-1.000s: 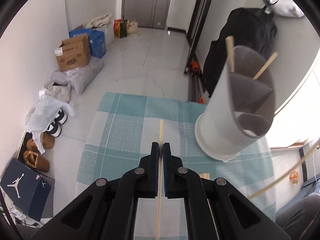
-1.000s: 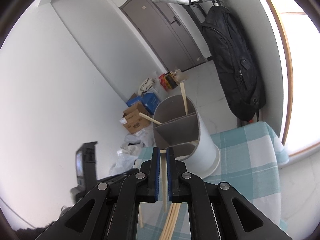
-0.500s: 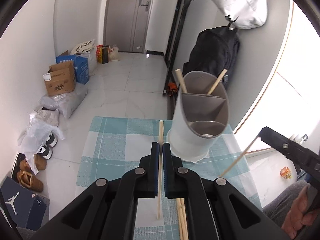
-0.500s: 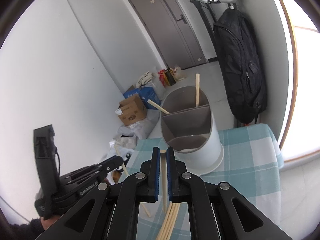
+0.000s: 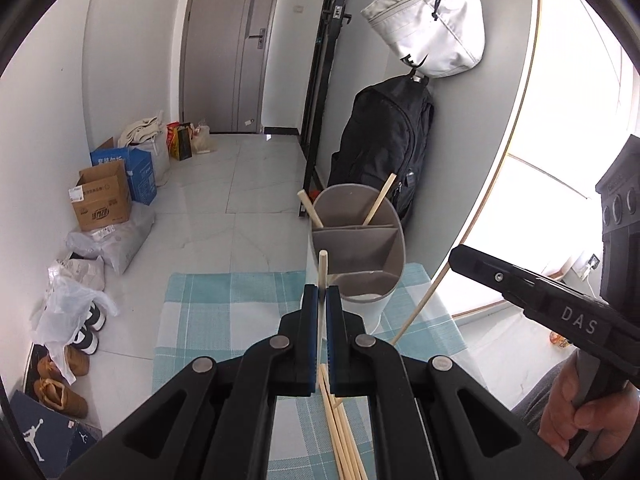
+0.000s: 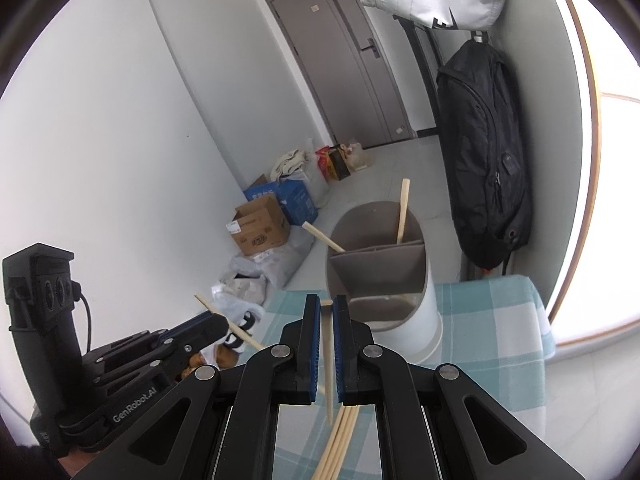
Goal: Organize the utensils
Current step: 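Carry both held chopsticks up over the utensil holder opening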
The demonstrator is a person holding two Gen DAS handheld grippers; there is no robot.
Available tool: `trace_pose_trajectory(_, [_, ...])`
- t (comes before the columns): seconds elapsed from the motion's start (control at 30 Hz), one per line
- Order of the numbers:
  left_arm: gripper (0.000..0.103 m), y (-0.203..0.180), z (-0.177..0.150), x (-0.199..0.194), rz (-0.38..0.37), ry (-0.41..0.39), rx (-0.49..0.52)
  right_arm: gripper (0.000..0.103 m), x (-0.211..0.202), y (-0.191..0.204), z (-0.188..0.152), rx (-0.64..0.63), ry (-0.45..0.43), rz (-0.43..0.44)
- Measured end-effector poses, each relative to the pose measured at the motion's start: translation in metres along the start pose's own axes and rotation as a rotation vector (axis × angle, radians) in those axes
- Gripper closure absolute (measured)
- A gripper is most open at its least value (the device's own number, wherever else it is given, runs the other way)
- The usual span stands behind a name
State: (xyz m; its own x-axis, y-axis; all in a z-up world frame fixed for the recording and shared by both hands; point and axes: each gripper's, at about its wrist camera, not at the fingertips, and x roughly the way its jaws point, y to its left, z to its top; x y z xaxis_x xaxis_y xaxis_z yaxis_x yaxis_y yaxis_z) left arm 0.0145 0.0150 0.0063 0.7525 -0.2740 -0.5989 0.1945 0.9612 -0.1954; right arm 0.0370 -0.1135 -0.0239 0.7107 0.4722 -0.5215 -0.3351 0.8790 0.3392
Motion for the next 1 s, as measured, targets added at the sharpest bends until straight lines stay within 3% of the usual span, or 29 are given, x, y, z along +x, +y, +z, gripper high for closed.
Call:
trace_pose_trajectory(0.33, [0.103, -0.021, 0.024, -0.017, -0.016, -0.012, 0.047, 0.098, -0.013, 0.009, 0.03, -0.047, -0.027, 0.014])
trace_pose_trajectory(0.57, [0.103, -0.034, 0.058, -0.026, -0.029, -0.05, 0.068, 0.098, -0.021, 0.01, 0.06, -0.044, -0.044, 0.028])
trace_pose_trajectory(1.0, [0.103, -0.042, 0.121, -0.019, -0.039, -0.086, 0.086, 0.098, -0.027, 0.005, 0.141, -0.075, -0.103, 0.005])
